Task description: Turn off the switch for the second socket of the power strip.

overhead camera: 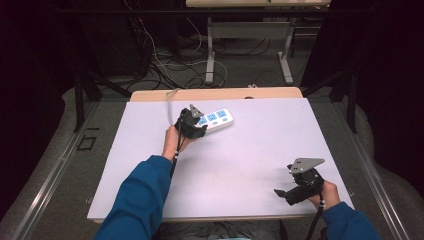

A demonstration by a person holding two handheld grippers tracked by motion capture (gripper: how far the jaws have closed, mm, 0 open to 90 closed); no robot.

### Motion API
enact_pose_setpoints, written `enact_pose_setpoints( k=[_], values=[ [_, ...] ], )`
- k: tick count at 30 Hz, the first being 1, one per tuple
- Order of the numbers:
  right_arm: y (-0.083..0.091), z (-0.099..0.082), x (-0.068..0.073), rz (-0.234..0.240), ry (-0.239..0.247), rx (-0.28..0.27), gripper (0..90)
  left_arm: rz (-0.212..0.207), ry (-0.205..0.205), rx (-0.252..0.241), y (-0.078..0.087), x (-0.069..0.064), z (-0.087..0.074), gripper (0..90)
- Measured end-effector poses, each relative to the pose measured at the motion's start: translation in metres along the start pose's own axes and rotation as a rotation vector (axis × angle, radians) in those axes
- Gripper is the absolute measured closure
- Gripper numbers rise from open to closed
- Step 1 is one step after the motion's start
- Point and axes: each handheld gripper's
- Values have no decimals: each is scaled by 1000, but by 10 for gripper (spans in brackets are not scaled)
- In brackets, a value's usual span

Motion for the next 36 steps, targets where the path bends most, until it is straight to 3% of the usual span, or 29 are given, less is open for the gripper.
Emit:
enact_pose_setpoints(
  k=[6,14,20,26,36],
  values=[
    [0,0,0,6,-3,2,20,-10,4,-28,-5,-1,3,590],
    [0,0,0,15,-3,12,20,-64,41,-56,-11,2,6,747],
    [-1,0,-1,11,15,1,20,-42,57,-89,-16,3,8,821],
    [-1,0,-1,12,19,0,21,-47,82,-107,-20,4,11,871],
    [-1,0,0,7,8,2,22,-49,83,-114,-31,1,14,897]
  ],
)
Point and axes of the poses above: each handheld gripper's, and its own axes: y roughly backward along the jaws, z roughly out of its top, x roughly to its left, and after that the axes turned 6 degrees about -z, right-handed
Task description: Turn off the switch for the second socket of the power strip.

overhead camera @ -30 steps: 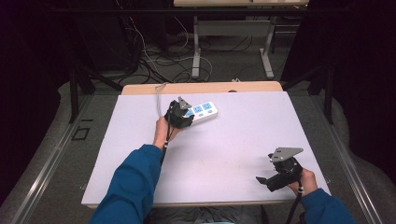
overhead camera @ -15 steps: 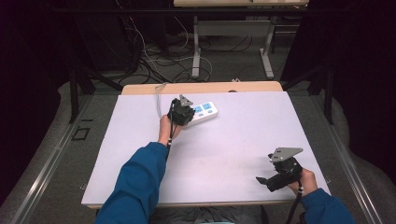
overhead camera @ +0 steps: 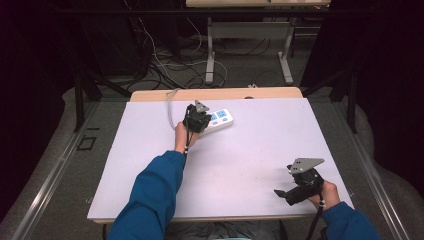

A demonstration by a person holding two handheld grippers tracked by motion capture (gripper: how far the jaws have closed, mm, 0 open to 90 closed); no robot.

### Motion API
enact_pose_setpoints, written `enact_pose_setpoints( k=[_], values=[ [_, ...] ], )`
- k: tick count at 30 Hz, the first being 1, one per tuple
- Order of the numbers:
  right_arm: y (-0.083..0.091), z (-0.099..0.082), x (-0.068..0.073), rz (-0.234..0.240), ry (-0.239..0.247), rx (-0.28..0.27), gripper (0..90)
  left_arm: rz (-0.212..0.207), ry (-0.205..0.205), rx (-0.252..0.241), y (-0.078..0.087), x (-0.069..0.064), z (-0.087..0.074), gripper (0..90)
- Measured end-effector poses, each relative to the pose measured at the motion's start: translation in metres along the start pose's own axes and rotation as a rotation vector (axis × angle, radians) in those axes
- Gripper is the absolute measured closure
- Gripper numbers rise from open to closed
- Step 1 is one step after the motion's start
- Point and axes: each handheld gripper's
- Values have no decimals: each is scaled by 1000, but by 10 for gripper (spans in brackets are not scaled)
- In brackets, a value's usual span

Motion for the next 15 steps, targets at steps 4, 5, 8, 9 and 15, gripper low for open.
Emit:
enact_pose_setpoints(
  k=[4,5,8,9,15],
  values=[
    [0,0,0,1,-3,4,22,-6,2,0,-5,0,0,897],
    [0,0,0,1,-2,3,22,-4,4,2,-5,-1,0,898],
    [0,0,0,-1,-3,-1,22,-8,13,3,-8,-1,0,898],
    [0,0,0,0,-2,-2,22,-9,4,6,-8,0,1,898],
    [-1,0,0,3,-1,-3,23,-12,12,5,-12,-1,1,898]
  ],
)
Point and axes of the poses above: each handheld gripper's, and its own axes: y roughly backward along the jaws, z roughly out of its top, x roughly to its left, and after that the axes turned 6 degrees about -z, right-handed
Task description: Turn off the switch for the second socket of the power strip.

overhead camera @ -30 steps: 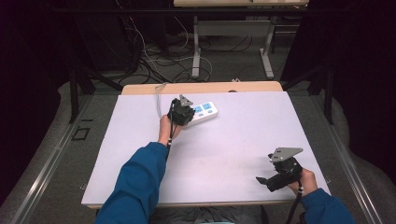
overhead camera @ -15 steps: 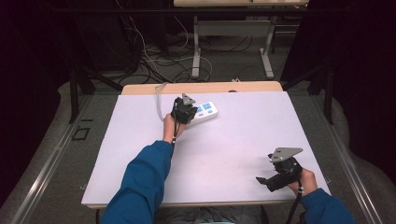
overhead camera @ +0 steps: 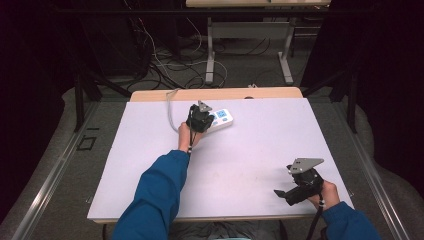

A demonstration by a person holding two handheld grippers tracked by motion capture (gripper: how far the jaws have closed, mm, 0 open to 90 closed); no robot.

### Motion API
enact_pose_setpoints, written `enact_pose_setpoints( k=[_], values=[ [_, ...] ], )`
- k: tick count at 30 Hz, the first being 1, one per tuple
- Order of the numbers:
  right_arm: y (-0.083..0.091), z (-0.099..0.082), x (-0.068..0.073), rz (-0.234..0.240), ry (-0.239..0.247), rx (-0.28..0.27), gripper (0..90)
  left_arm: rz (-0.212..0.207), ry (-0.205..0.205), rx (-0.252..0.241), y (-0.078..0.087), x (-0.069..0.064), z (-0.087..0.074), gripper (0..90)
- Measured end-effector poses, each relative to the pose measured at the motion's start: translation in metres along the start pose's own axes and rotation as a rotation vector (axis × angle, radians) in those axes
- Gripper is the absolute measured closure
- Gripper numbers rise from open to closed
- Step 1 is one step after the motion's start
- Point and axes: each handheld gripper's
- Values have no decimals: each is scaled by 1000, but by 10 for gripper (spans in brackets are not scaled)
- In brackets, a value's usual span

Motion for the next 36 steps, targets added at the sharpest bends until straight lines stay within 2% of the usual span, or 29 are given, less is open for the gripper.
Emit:
enact_pose_setpoints(
  k=[6,10,13,17,21,25,29,33,36],
  values=[
    [0,0,0,5,-1,2,23,-4,16,-4,-3,0,-1,898],
    [0,0,-1,-2,12,-2,23,-6,15,7,-4,-1,-1,898],
    [0,0,-1,-1,5,0,23,-6,7,15,-5,0,-1,898],
    [0,0,0,-6,-2,1,23,-6,17,3,-7,-1,-2,898],
    [0,0,0,7,-4,16,23,-6,13,11,-10,-1,-2,898],
    [0,0,-1,5,19,11,23,-5,16,20,-13,-2,-4,899],
    [0,0,0,7,-3,16,23,-7,13,26,-16,-3,-4,898],
    [-1,0,-1,14,12,12,23,-3,17,29,-17,-3,-4,899],
    [-1,0,0,14,8,13,24,-12,32,11,-18,-2,-6,900]
  ],
)
Point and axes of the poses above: each handheld gripper's, and its own axes: y roughly backward along the jaws, z roughly out of its top, x roughly to its left, and after that the axes turned 6 degrees about -z, right-handed
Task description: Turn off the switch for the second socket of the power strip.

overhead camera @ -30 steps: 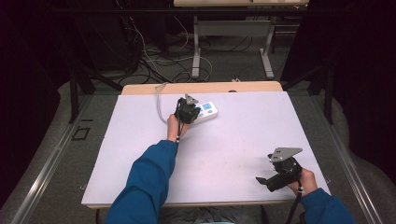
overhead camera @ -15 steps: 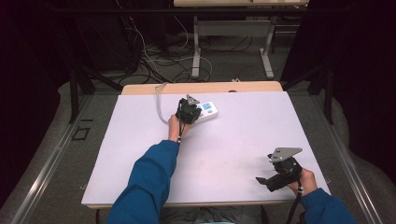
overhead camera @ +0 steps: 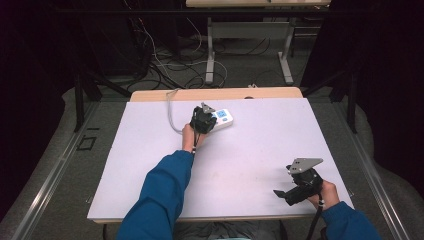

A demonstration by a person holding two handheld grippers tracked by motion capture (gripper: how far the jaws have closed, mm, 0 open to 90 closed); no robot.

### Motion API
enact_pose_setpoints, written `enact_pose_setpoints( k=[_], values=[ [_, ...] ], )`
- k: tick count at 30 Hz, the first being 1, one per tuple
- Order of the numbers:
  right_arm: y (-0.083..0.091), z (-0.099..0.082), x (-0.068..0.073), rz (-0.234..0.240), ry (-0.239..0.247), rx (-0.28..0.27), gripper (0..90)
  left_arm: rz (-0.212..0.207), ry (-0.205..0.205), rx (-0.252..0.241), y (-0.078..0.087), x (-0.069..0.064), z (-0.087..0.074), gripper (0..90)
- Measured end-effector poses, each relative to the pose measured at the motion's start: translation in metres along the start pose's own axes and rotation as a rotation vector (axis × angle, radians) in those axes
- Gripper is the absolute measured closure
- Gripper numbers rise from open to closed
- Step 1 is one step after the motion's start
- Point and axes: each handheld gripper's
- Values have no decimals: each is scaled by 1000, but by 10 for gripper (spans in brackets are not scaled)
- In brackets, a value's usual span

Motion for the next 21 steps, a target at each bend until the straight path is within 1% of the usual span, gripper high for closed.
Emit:
enact_pose_setpoints(
  k=[1,5,7,9,16,18,20,21],
  values=[
    [0,0,0,0,0,0,23,-8,12,-5,0,1,-1,900],
    [0,0,0,2,0,0,24,-7,5,2,1,2,-1,900],
    [0,0,0,3,-3,2,24,-4,6,-14,0,2,-2,900],
    [-1,0,0,0,-7,2,24,-16,22,-14,0,4,-3,900],
    [-2,0,0,-4,-2,-4,24,-13,27,-20,0,3,-4,900],
    [-2,0,1,-8,-8,-5,24,-8,28,-22,0,3,-4,900],
    [-2,0,1,-2,-12,-3,24,-6,31,-25,0,2,-4,900],
    [-2,0,1,-4,-9,9,24,-6,32,-26,0,2,-4,900]
  ],
)
Point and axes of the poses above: each handheld gripper's, and its own axes: y roughly backward along the jaws, z roughly out of its top, x roughly to its left, and after that the axes turned 6 degrees about -z, right-handed
